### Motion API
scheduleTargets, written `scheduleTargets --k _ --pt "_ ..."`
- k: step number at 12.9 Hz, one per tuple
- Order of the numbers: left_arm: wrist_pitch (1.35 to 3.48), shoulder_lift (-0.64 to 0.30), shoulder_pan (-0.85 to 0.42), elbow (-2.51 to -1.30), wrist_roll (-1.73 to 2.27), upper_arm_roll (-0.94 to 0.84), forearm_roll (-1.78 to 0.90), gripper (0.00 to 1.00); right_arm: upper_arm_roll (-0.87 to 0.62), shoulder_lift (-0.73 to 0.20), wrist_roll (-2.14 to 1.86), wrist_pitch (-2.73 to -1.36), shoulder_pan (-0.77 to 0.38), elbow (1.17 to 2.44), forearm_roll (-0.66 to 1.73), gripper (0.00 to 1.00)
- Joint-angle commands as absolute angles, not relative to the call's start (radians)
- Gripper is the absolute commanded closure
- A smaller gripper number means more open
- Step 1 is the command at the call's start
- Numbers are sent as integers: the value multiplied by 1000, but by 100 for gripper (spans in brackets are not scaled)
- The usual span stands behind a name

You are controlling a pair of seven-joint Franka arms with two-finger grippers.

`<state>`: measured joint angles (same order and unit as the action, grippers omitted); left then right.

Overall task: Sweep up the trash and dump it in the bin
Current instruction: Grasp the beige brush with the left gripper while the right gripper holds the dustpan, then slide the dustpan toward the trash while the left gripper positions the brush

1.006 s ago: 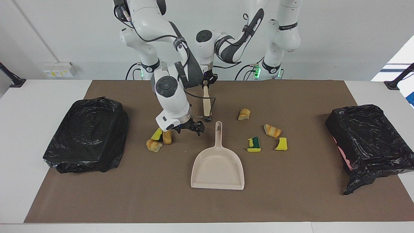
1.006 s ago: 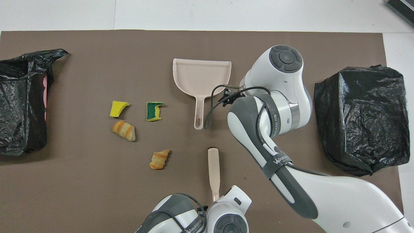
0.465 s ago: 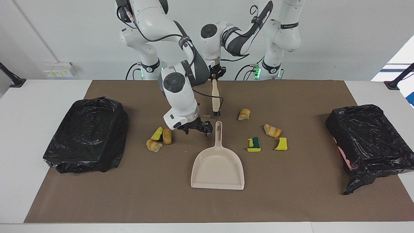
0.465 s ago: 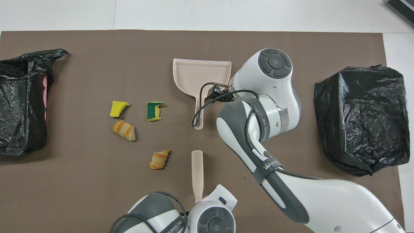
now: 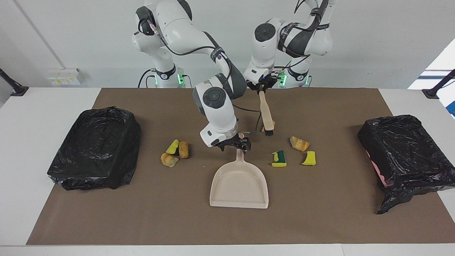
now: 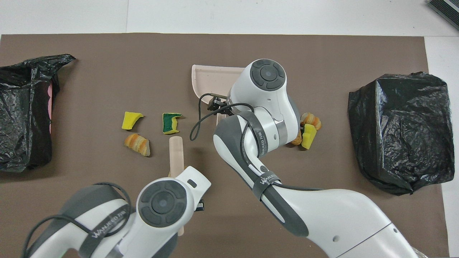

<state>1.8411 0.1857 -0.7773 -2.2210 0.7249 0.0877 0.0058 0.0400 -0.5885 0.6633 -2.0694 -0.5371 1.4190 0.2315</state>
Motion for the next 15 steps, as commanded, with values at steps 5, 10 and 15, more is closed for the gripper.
scheduleTargets --k 5,10,15 --pt "1980 158 -448 -2252 499 75 66 100 38 -583 666 -2052 -580 1440 179 0" --pt "2009 138 -260 -2278 309 75 66 100 38 -569 658 -2036 -580 1470 179 72" --pt "2100 78 -250 -2299 302 74 66 100 38 -569 661 -2006 -577 1456 195 100"
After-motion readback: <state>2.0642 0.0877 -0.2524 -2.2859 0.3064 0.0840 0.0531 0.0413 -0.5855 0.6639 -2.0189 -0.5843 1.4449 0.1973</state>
